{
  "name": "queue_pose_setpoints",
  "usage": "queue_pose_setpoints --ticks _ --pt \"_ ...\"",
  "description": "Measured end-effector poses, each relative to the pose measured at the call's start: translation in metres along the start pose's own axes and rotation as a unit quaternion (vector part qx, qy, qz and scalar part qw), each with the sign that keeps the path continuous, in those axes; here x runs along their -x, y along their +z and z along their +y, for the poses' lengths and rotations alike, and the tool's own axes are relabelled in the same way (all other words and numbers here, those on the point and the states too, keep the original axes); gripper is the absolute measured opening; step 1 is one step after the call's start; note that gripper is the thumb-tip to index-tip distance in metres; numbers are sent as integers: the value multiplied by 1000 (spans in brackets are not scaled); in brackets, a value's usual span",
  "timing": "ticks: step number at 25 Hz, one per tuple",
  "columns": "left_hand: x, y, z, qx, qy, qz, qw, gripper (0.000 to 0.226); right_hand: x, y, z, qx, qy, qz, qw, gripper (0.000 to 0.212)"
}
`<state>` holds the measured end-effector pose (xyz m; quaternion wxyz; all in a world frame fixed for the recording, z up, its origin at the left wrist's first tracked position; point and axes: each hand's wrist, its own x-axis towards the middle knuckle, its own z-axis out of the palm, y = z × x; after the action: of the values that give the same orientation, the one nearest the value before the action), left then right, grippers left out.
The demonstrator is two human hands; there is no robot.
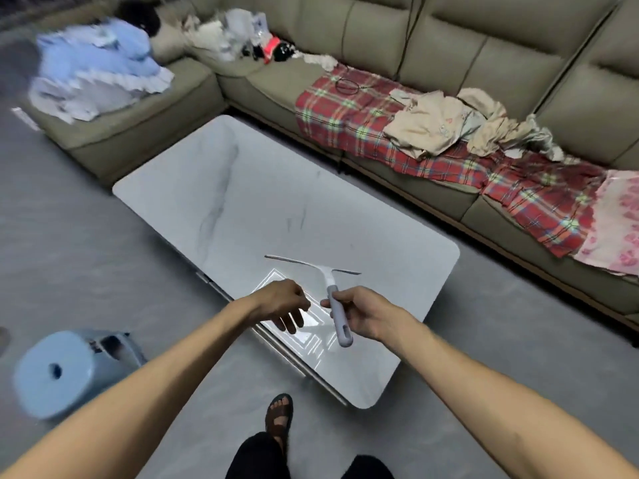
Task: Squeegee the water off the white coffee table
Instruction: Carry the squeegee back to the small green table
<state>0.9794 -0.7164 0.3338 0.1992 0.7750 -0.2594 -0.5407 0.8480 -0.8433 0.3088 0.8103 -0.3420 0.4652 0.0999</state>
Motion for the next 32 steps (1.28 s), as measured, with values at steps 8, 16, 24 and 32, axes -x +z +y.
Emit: queue_pose_setpoints --ticks 8,16,24,32 --pt "155 94 3 299 -4 158 941 18 85 46 21 184 -30 -139 973 14" --pt "296 208 -75 455 -2 290 842 19 173 102 144 362 -46 -284 886 6" --pt "450 426 -176 520 -79 431 733 24 276 96 376 537 -22 -345 769 8" --pt "595 718 -240 599 -120 504 611 8 420 13 629 616 40 -382 688 19"
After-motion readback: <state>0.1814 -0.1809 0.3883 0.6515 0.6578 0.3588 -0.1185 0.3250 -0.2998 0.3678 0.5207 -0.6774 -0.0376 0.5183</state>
